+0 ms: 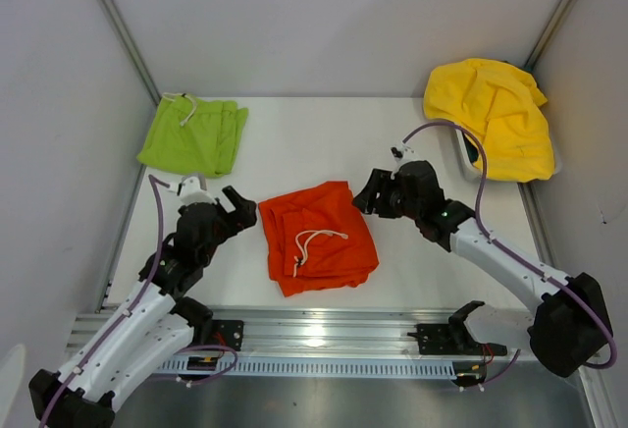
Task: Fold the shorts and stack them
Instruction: Fold the shorts
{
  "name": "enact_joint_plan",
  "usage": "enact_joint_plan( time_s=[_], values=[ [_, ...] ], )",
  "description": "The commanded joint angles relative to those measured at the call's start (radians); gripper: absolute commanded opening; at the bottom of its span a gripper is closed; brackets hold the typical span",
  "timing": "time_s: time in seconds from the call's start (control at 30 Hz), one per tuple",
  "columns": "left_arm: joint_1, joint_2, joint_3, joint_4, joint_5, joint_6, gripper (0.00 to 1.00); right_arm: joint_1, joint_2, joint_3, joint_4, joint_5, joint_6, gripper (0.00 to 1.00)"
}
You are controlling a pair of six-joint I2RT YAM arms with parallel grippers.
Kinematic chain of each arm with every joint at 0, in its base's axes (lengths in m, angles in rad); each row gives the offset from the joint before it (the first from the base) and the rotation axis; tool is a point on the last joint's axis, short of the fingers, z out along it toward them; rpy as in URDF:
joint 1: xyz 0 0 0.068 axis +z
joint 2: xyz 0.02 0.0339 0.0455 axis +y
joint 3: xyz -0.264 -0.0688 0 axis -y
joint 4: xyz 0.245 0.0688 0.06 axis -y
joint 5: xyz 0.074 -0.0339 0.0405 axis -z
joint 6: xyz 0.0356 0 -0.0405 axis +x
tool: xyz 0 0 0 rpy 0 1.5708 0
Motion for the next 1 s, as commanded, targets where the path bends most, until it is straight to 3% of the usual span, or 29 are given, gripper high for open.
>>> enact_joint_plan(
  time_s=[0.0, 0.4, 0.63, 0.97],
  values=[
    [0.006, 0.040, 0.085, -0.008, 0.042, 0.054, 0.99, 0.004, 0.016, 0.043, 0.036, -0.015, 0.010, 0.62],
    [0.006, 0.063, 0.062, 0.082, 0.181, 0.060, 0.99, 0.111, 0.102, 0.065, 0.061, 0.050, 0.047, 0.53],
    [0.006, 0.208, 0.032, 0.114, 0.214, 0.034, 0.99, 0.222, 0.321, 0.187, 0.064, 0.085, 0.070, 0.39],
    [0.005, 0.396, 0.030, 0.119, 0.247, 0.058, 0.99, 0.291, 0.581, 0.351, 0.050, 0.065, 0.090, 0.35]
  ],
)
